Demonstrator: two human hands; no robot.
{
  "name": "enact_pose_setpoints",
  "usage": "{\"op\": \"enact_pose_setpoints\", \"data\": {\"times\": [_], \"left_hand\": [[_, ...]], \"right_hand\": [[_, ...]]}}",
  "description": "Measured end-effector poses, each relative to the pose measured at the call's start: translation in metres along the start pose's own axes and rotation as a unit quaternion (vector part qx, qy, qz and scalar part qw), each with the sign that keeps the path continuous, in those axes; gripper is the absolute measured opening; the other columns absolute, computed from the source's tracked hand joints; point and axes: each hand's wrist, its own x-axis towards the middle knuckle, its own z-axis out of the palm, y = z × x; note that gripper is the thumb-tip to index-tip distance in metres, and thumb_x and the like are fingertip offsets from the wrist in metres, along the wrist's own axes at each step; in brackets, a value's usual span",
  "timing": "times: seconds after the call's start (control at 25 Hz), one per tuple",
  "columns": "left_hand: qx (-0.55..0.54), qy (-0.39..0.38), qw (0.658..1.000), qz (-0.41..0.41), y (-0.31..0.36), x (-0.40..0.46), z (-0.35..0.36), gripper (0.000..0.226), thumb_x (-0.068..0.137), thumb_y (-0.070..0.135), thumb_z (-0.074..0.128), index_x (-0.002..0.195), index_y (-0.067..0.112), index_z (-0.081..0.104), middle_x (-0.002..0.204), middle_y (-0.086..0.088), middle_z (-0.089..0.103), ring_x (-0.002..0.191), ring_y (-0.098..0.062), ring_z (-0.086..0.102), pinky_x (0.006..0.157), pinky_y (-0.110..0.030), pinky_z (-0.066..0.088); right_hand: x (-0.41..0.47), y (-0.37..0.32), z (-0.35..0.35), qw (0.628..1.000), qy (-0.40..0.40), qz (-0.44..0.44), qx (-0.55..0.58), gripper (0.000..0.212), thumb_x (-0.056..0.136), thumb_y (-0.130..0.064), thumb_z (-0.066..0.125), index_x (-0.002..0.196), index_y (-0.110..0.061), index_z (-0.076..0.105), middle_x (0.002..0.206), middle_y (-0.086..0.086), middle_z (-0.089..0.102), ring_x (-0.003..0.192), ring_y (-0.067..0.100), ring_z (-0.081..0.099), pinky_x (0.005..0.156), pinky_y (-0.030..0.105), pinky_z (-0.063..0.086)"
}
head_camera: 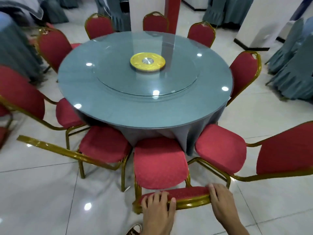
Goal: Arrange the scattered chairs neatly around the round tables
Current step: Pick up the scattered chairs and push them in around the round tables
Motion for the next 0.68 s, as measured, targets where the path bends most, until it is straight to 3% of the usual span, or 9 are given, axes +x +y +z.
{"op": "enact_pose_setpoints", "data": {"times": [0.12,0.28,0.48,0.68], "left_hand": [[-0.054,0.104,0.993,-0.032,0.008,-0.006,0.012,0.061,0.089,0.061,0.004,0.128,0.041,0.047,0.126,0.02,0.05,0.125,-0.007,0.041,0.118,-0.036,0.015],[-0.075,0.206,0.975,-0.03,0.003,0.005,0.019,0.047,0.089,0.05,0.028,0.117,0.031,0.061,0.112,0.011,0.063,0.112,-0.014,0.056,0.116,-0.043,0.028],[-0.064,0.235,0.97,-0.006,-0.009,0.049,0.003,0.044,0.091,0.046,0.029,0.109,0.026,0.063,0.103,0.007,0.066,0.101,-0.017,0.058,0.11,-0.047,0.034],[-0.061,0.247,0.967,0.011,-0.014,0.112,-0.029,0.045,0.09,0.044,0.028,0.106,0.023,0.065,0.099,0.007,0.065,0.098,-0.015,0.057,0.109,-0.048,0.035]], "right_hand": [[-0.012,0.007,0.005,0.999,0.027,-0.035,0.005,0.028,0.104,-0.035,0.036,0.079,-0.034,0.048,0.079,-0.012,0.052,0.083,0.015,0.05,0.084,0.038,0.044],[-0.031,0.005,0.019,0.994,0.092,-0.052,0.016,0.035,0.104,-0.044,0.024,0.082,-0.029,0.046,0.08,-0.008,0.047,0.083,0.019,0.045,0.09,0.044,0.041],[-0.001,-0.013,0.029,0.995,0.082,-0.061,0.004,0.048,0.1,-0.05,0.016,0.093,-0.026,0.058,0.09,-0.003,0.051,0.091,0.024,0.049,0.104,0.057,0.035],[0.054,-0.048,0.028,0.994,0.085,-0.068,0.022,0.046,0.1,-0.045,0.02,0.095,-0.023,0.06,0.091,-0.002,0.054,0.095,0.026,0.052,0.113,0.062,0.026]]}}
